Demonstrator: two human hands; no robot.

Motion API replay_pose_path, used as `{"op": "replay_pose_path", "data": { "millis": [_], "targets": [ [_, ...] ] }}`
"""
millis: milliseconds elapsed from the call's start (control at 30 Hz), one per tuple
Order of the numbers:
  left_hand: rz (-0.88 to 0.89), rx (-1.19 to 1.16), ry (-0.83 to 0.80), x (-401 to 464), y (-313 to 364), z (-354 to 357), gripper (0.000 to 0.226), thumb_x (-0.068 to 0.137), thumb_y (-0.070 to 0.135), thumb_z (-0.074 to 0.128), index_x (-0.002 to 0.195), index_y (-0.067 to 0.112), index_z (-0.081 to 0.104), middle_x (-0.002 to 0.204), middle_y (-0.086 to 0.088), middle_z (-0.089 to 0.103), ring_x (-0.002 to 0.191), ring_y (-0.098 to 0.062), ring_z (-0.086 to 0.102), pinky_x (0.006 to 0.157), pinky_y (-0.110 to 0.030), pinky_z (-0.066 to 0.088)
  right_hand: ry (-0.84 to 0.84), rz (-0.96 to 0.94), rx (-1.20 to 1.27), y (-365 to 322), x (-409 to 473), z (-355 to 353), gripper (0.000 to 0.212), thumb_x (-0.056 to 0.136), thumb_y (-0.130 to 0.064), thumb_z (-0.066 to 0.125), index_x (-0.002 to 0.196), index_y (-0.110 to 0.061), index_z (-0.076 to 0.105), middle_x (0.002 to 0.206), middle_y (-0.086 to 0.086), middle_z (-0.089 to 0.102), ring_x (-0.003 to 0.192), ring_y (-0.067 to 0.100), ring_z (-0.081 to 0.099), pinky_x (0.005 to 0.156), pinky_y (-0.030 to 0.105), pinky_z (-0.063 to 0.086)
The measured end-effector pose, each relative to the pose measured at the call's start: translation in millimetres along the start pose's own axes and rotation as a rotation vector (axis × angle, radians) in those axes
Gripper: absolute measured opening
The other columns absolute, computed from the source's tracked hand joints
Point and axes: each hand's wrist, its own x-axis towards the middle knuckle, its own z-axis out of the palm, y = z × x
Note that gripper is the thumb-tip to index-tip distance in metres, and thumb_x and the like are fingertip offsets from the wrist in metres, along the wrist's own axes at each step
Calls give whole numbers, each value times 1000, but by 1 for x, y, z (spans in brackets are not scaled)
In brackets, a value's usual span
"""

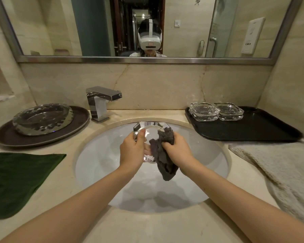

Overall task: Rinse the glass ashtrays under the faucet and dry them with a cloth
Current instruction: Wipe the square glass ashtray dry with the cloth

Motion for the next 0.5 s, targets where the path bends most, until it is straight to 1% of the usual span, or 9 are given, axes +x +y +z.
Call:
{"op": "replay_pose_path", "data": {
  "millis": [67, 133, 200, 233, 267, 333, 433, 467, 500],
  "targets": [
    [-20, 38, -54, 0, -2, 2, 38, 98, 40, 40, 84, 9, 57, 64, -4, 68, 61, -16, 67, 62, -25, 51, 49, -15, -6, 0, 2, -2, 14, 90, -17, 54, 102, -12, 60, 98, 6, 64, 95, 23, 59, 76, 28, 43],
    [-53, 25, -152, -2, -3, 3, 39, 99, 38, 38, 88, 6, 58, 56, -1, 67, 51, -11, 65, 50, -15, 45, 112, -40, -47, 0, 2, -5, 10, 88, -27, 59, 89, -19, 63, 87, 2, 66, 88, 21, 61, 73, 27, 43],
    [-53, 15, -222, -2, -3, 3, 41, 100, 35, 36, 92, 3, 59, 51, 1, 65, 46, -9, 63, 42, -11, 40, 125, -65, -50, 0, 1, -9, 12, 86, -30, 62, 76, -24, 62, 79, -1, 67, 82, 20, 63, 72, 29, 47],
    [-55, 2, -239, -1, -2, 3, 40, 100, 35, 36, 90, 3, 58, 53, -1, 65, 45, -9, 63, 39, -11, 38, 101, -68, 1, -1, 0, -11, 13, 86, -28, 62, 74, -24, 62, 78, 0, 68, 81, 21, 64, 73, 33, 49],
    [-64, -18, -245, 1, -2, 2, 38, 100, 35, 36, 87, 5, 56, 55, -3, 65, 44, -9, 62, 38, -11, 36, 48, -60, 90, -2, -1, -12, 13, 87, -26, 61, 75, -23, 63, 79, 2, 69, 80, 21, 65, 74, 35, 51],
    [-93, -83, -232, 2, 0, 1, 37, 100, 35, 37, 80, 9, 54, 55, -4, 65, 43, -10, 62, 38, -12, 36, -103, -17, 309, -4, -5, -14, 9, 91, -20, 57, 85, -17, 64, 84, 6, 69, 77, 20, 65, 73, 33, 54],
    [-139, -158, -189, 5, 0, -3, 36, 99, 37, 39, 80, 11, 55, 55, 2, 66, 48, -10, 63, 53, -21, 44, -307, 51, 534, -7, -14, -13, 18, 93, -19, 53, 104, -7, 61, 92, 10, 69, 78, 20, 67, 70, 30, 56],
    [-149, -167, -186, 6, 0, -4, 36, 99, 39, 39, 81, 13, 55, 61, 3, 67, 54, -10, 63, 56, -23, 45, -352, 78, 580, -6, -15, -12, 23, 91, -21, 54, 107, -6, 60, 94, 10, 69, 79, 21, 67, 71, 31, 56],
    [-157, -171, -187, 7, -1, -5, 35, 99, 40, 39, 82, 14, 56, 71, 1, 67, 63, -11, 62, 60, -24, 45, -389, 121, 627, -7, -17, -10, 30, 88, -27, 55, 109, -7, 60, 99, 11, 69, 84, 23, 67, 77, 34, 55]
  ]
}}
